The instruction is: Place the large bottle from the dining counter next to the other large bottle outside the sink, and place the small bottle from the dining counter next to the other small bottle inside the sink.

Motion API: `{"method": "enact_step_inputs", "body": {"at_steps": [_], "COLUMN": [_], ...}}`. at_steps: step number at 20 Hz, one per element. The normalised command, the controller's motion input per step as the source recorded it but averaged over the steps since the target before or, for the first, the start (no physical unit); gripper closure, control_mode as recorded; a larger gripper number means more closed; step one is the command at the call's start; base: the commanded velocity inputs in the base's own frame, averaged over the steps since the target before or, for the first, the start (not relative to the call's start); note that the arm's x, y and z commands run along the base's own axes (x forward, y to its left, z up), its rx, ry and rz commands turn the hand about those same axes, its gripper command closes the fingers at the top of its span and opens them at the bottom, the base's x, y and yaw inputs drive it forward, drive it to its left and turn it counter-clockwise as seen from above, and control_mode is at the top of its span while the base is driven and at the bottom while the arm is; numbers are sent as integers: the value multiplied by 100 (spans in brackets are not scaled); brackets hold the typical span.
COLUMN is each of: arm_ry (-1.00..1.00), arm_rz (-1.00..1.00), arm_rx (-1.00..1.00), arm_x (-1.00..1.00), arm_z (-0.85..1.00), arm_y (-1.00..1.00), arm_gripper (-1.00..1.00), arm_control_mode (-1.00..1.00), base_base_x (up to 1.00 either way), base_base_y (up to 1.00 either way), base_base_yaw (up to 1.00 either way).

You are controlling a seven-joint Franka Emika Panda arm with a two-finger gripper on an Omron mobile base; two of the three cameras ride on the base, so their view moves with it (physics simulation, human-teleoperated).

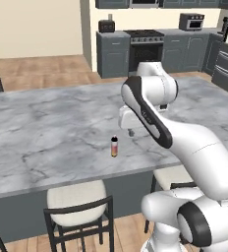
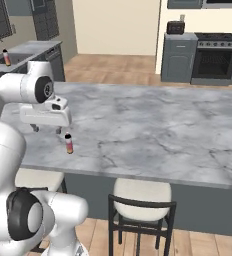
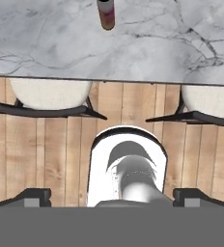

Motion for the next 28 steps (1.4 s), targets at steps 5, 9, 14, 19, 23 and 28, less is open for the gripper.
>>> {"method": "enact_step_inputs", "body": {"at_steps": [5,9,14,19,23,28], "arm_ry": [-13,-15,-5,0,0,0], "arm_rz": [0,0,0,0,-2,-5], "arm_rx": [0,0,0,0,0,0], "arm_x": [14,0,0,9,23,24], "arm_z": [-3,0,0,0,0,0], "arm_y": [0,0,0,0,0,0], "arm_gripper": [-100,-100,-100,-100,-100,-100], "arm_control_mode": [-100,-100,-100,-100,-100,-100], "base_base_x": [0,0,0,0,0,0], "base_base_y": [0,0,0,0,0,0], "base_base_yaw": [0,0,0,0,0,0]}}
